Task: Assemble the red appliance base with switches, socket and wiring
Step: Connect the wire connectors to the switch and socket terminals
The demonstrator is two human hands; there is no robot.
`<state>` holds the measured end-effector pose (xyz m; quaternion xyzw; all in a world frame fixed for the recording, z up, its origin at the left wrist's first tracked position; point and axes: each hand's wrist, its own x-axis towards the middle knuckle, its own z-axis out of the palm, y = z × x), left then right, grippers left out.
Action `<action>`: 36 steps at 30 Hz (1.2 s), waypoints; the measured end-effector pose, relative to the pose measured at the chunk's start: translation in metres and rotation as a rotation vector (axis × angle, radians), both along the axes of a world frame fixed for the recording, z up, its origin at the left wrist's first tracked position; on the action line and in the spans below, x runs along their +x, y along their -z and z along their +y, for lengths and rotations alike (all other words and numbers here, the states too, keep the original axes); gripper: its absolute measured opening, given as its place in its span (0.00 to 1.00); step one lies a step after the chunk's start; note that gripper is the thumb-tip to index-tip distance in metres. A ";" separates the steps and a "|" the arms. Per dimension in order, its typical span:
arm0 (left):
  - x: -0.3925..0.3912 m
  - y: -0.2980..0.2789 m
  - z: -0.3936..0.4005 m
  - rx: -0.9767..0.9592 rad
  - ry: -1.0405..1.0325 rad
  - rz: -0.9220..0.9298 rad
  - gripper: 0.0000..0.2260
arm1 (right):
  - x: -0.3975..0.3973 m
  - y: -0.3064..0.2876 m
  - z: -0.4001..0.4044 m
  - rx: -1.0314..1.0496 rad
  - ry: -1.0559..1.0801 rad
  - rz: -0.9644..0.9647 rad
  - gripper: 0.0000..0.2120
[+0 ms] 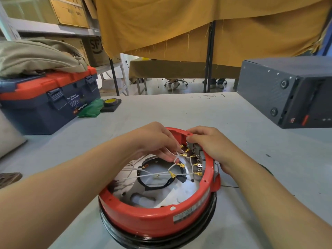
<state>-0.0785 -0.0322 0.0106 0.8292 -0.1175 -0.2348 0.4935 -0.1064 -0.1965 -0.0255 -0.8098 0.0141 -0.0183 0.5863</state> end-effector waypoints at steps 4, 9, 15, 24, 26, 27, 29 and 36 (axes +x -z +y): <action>0.002 -0.002 -0.006 0.026 0.027 0.024 0.04 | 0.000 0.002 -0.003 0.043 0.002 0.015 0.05; 0.001 0.007 -0.006 0.011 0.044 0.064 0.05 | 0.001 0.003 -0.005 0.166 -0.035 0.091 0.05; 0.002 0.012 -0.005 -0.041 0.033 0.090 0.04 | 0.003 0.008 -0.005 0.290 -0.039 0.086 0.07; 0.000 0.015 -0.010 -0.094 0.034 0.092 0.05 | 0.003 0.009 -0.003 0.292 -0.020 0.072 0.09; -0.001 0.014 -0.010 -0.086 0.039 0.097 0.05 | 0.004 0.010 -0.004 0.280 -0.021 0.067 0.09; -0.001 0.014 -0.010 -0.081 0.039 0.101 0.05 | 0.004 0.010 -0.004 0.279 -0.021 0.065 0.10; -0.002 0.013 -0.009 -0.074 0.036 0.105 0.04 | 0.004 0.010 -0.004 0.276 -0.018 0.064 0.10; -0.004 0.014 -0.011 -0.081 0.027 0.085 0.04 | 0.004 0.011 -0.005 0.254 -0.020 0.063 0.11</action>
